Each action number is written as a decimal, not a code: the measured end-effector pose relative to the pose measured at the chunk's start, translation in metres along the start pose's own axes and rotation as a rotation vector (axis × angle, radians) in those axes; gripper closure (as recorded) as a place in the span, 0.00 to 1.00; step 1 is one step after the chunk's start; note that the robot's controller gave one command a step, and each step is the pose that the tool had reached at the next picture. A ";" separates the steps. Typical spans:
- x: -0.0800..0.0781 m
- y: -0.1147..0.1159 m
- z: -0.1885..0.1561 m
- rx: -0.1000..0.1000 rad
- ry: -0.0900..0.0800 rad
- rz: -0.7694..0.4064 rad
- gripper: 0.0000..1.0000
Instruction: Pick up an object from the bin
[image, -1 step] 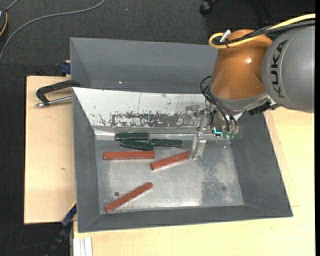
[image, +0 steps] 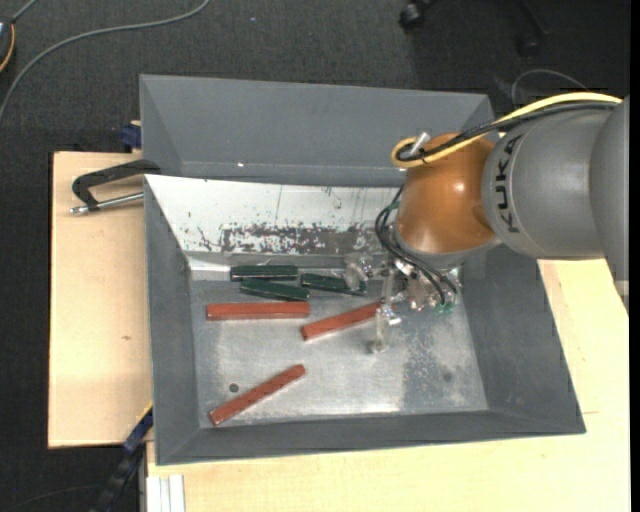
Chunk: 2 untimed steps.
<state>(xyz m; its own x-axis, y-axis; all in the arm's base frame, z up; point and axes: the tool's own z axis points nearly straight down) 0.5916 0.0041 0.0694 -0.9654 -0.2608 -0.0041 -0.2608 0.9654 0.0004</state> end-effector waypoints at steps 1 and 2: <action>0.011 0.007 -0.005 0.002 -0.008 0.026 0.00; 0.009 0.008 -0.006 0.002 -0.016 0.025 1.00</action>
Offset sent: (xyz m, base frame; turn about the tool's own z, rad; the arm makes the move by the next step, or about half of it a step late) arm -0.0161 0.0040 0.0006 0.0244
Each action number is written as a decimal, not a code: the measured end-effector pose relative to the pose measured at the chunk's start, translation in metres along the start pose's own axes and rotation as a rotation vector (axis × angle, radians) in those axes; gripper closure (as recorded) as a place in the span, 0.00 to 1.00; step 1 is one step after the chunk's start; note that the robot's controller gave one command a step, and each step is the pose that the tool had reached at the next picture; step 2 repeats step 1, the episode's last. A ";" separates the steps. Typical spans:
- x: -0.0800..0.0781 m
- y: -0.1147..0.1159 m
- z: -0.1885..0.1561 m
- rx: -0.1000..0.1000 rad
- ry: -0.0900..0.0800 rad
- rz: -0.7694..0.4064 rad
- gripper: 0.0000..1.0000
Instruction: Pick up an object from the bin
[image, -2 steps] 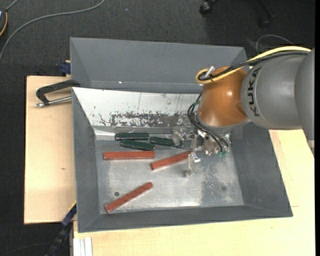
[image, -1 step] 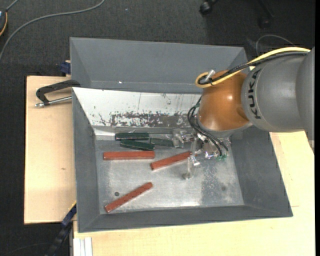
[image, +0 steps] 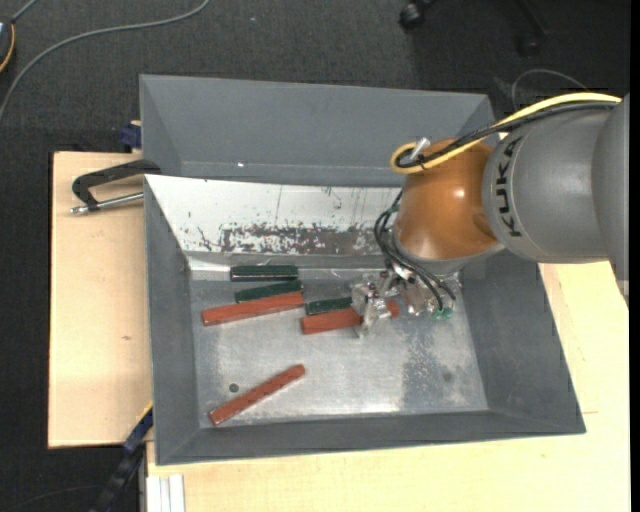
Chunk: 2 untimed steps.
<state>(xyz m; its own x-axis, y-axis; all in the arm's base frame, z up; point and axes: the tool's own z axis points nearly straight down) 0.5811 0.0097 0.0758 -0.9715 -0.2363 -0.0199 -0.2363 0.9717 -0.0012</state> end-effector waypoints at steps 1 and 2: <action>-0.013 0.006 -0.143 0.001 0.004 0.004 1.00; -0.013 0.006 -0.143 0.001 0.004 0.004 1.00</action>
Offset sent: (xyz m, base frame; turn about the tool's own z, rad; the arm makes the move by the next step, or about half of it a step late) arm 0.0050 0.0082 0.1362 0.0038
